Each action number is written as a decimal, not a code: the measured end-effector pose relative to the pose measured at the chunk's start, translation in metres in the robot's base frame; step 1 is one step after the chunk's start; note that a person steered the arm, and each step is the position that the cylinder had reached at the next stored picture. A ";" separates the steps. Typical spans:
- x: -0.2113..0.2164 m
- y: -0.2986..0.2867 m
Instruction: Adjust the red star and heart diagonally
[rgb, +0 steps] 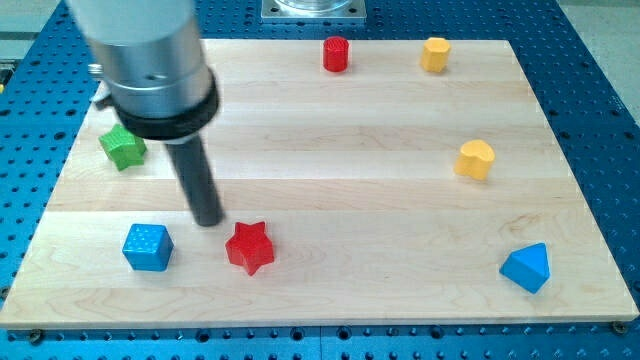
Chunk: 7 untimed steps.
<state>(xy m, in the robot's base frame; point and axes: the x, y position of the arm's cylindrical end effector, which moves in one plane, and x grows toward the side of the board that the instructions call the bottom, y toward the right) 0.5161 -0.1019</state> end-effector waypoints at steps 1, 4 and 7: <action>0.021 -0.026; 0.035 -0.066; 0.007 0.107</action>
<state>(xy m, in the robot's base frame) 0.5231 0.0046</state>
